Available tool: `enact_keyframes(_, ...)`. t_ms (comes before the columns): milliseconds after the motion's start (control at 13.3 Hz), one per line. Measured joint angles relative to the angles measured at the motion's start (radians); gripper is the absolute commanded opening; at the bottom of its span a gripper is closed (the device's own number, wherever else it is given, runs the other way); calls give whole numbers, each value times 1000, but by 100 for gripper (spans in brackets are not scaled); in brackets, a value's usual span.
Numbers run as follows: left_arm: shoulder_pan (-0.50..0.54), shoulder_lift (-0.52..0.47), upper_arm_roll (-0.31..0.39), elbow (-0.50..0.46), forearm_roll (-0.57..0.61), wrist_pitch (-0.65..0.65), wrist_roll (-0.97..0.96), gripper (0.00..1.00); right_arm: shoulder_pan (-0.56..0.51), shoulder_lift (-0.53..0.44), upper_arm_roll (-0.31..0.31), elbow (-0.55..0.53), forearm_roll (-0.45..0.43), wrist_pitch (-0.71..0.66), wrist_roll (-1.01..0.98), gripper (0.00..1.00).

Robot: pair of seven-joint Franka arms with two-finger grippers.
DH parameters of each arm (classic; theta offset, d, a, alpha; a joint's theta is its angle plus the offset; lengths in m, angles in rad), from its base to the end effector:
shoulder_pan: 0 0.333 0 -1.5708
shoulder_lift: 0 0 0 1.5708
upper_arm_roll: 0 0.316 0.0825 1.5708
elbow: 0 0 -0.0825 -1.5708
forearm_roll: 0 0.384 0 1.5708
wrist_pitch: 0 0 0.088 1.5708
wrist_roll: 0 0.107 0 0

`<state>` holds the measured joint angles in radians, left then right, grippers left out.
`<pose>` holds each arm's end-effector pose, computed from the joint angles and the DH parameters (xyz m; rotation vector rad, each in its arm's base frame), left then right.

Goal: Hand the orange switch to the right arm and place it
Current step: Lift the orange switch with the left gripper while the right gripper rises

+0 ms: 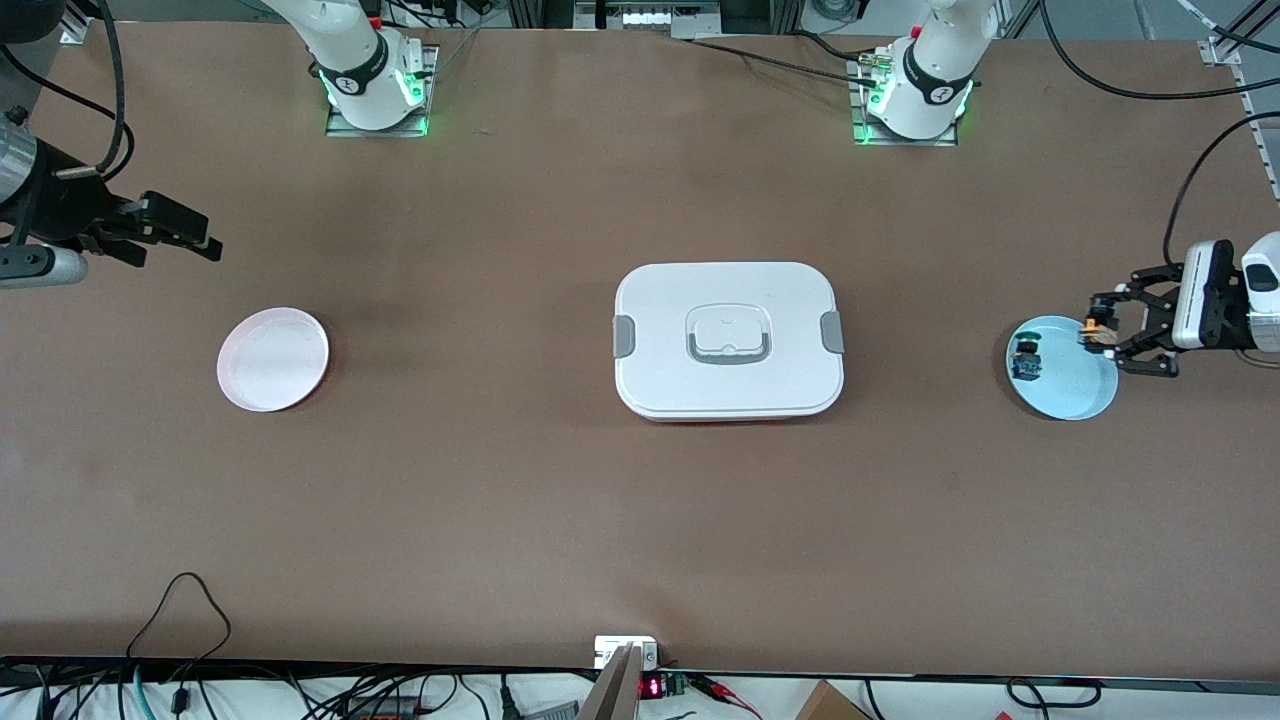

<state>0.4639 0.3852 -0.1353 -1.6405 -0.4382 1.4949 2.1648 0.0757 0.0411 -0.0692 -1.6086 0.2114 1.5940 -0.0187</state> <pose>0.5837 0.1568 0.3773 1.5780 -1.8963 0.3822 0.5666 0.0265 0.5879 -2.9318 -0.0210 0.0796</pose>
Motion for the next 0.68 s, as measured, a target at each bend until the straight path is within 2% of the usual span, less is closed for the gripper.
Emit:
enact_keyframes(301,-24,2,-5,-2,-374,-163,-93,0,36,30,3,0,149,1,0,100)
enact_keyframes(452,-71,4,-10,-7,-533,-172,-138,0,38,47,3,0,299,0,1,100)
enact_keyframes(678,-161,5,-16,-9,-697,-156,-182,0,39,73,1,-2,507,-5,0,100)
